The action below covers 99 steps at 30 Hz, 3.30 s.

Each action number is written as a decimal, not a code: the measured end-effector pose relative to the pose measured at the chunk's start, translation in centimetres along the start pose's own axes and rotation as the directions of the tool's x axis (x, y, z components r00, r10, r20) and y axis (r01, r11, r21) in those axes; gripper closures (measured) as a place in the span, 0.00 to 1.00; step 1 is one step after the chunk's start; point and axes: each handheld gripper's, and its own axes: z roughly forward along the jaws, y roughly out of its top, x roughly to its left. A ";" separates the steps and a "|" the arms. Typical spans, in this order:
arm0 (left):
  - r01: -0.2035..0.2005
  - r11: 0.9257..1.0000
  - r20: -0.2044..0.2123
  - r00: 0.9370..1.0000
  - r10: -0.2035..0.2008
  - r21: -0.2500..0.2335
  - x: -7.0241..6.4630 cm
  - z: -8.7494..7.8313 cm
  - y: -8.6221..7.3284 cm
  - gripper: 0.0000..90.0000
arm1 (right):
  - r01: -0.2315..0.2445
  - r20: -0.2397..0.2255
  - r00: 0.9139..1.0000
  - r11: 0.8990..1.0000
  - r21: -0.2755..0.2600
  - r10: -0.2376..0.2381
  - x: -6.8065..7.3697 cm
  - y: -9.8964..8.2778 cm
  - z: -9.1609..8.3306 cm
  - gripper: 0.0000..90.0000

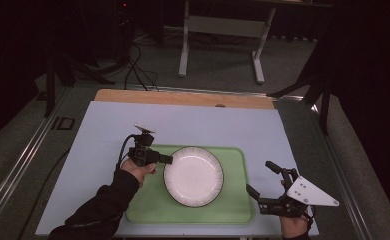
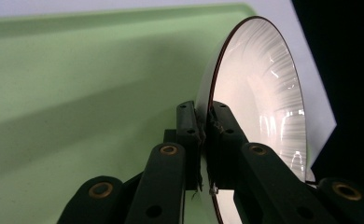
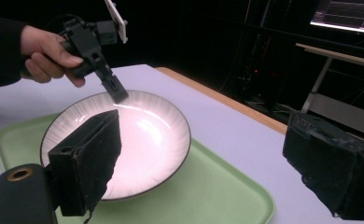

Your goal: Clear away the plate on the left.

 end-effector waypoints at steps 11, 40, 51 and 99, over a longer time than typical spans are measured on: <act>0.018 1.000 -0.018 1.000 -0.018 0.018 0.7 2.5 -0.3 0.94 | 0.006 -0.010 1.000 1.000 0.007 -0.006 0.1 0.0 0.2 0.12; 0.047 0.996 -0.072 0.996 -0.042 0.073 2.2 4.2 -0.5 0.96 | 0.006 -0.022 1.000 1.000 0.021 -0.006 0.2 -0.1 0.4 0.12; 0.022 0.996 -0.112 0.994 -0.013 0.087 1.3 4.1 -0.1 0.84 | -0.005 -0.023 1.000 1.000 0.029 0.006 0.1 -0.4 0.5 0.12; -0.365 0.919 0.054 0.925 0.376 -0.146 -4.5 -7.7 -3.4 0.16 | -0.015 -0.012 1.000 0.999 0.049 0.016 0.1 -0.5 0.6 0.12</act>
